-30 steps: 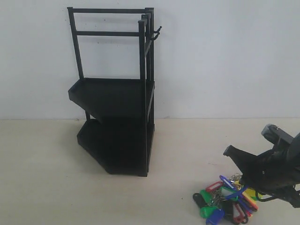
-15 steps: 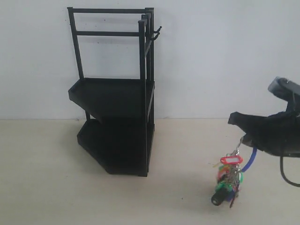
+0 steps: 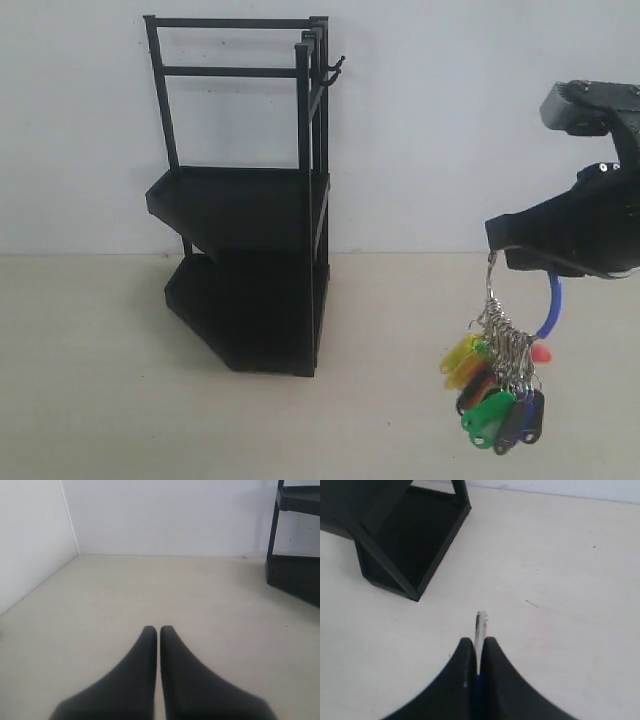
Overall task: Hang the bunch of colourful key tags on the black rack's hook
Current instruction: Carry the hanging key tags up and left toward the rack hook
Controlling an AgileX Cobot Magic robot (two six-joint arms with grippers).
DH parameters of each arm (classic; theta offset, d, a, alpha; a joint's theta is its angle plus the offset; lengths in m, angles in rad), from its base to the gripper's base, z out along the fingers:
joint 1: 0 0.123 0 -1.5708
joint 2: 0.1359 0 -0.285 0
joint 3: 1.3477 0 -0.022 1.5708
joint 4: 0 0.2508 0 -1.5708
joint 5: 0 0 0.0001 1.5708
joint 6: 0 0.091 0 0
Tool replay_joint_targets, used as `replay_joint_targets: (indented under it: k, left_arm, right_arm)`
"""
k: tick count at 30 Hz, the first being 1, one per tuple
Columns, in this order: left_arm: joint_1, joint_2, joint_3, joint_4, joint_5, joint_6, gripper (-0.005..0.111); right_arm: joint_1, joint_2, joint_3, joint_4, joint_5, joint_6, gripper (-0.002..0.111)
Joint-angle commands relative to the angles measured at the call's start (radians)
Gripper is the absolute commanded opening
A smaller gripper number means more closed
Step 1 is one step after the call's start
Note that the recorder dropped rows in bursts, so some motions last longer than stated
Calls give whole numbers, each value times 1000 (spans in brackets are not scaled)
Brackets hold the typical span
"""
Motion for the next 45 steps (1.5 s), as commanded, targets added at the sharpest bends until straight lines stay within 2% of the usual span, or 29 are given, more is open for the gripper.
replay_joint_targets:
  k: [1, 5, 9, 11, 13, 14, 17, 18, 20, 21, 24, 25, 26, 27, 28, 29, 32, 33, 35, 36, 39, 40, 42, 43, 45]
  left_arm:
    - [-1, 4, -2, 0, -3, -6, 4]
    - [-1, 4, -2, 0, -3, -6, 4]
    - [-1, 4, -2, 0, -3, -6, 4]
    - [-1, 4, -2, 0, -3, -6, 4]
    - [-1, 4, -2, 0, -3, -6, 4]
    - [-1, 4, -2, 0, -3, -6, 4]
    - [-1, 4, -2, 0, -3, -6, 4]
    - [-1, 4, -2, 0, -3, -6, 4]
    - [-1, 4, -2, 0, -3, -6, 4]
    - [-1, 4, -2, 0, -3, -6, 4]
    - [-1, 4, -2, 0, -3, -6, 4]
    - [-1, 4, -2, 0, -3, -6, 4]
    - [-1, 4, -2, 0, -3, -6, 4]
    - [-1, 4, -2, 0, -3, -6, 4]
    - [-1, 4, -2, 0, -3, -6, 4]
    - [-1, 4, -2, 0, -3, -6, 4]
    - [-1, 4, -2, 0, -3, -6, 4]
    - [-1, 4, -2, 0, -3, -6, 4]
    - [-1, 4, -2, 0, -3, -6, 4]
    - [-1, 4, -2, 0, -3, -6, 4]
    - [-1, 4, -2, 0, -3, -6, 4]
    - [-1, 4, -2, 0, -3, -6, 4]
    - [-1, 4, -2, 0, -3, -6, 4]
    - [-1, 4, -2, 0, -3, -6, 4]
    - [-1, 4, -2, 0, -3, -6, 4]
  right_arm:
    - [-35, -18, -6, -19, -44, 196, 0]
    - [29, -20, -23, -28, 51, -69, 0]
    - [-25, -21, -27, -164, -3, 278, 0]
    - [3, -20, -27, -141, 14, 177, 0]
    - [62, -22, -27, -139, 58, -28, 0]
    - [67, -22, -27, -170, 49, -12, 0]
    - [34, -20, -27, -283, -42, 330, 0]
    - [41, -18, -25, -277, -54, 305, 0]
    - [96, -20, -25, -251, -15, 52, 0]
    - [105, -20, -25, -271, -5, 22, 0]
    - [63, -20, -25, -332, -67, 315, 0]
    - [59, -20, -25, -323, -75, 333, 0]
    - [67, -20, -25, -298, -72, 267, 0]
    - [92, -20, -25, -247, -45, 88, 0]
    - [101, -20, -25, -232, -25, -6, 0]
    - [96, -20, -25, -241, -21, -14, 0]
    - [33, -20, -25, -254, -85, 274, 0]
    - [40, -20, -25, -249, -83, 241, 0]
    - [81, -20, -25, -236, -41, 43, 0]
    - [78, -20, -25, -247, -31, 41, 0]
    - [34, -20, -25, -256, -94, 304, 0]
    - [47, -20, -23, -242, -94, 270, 0]
    - [118, -20, -27, -204, -44, 25, 0]
    - [130, -20, -32, -220, -33, 7, 0]
    - [103, -20, -41, -236, -73, 194, 0]
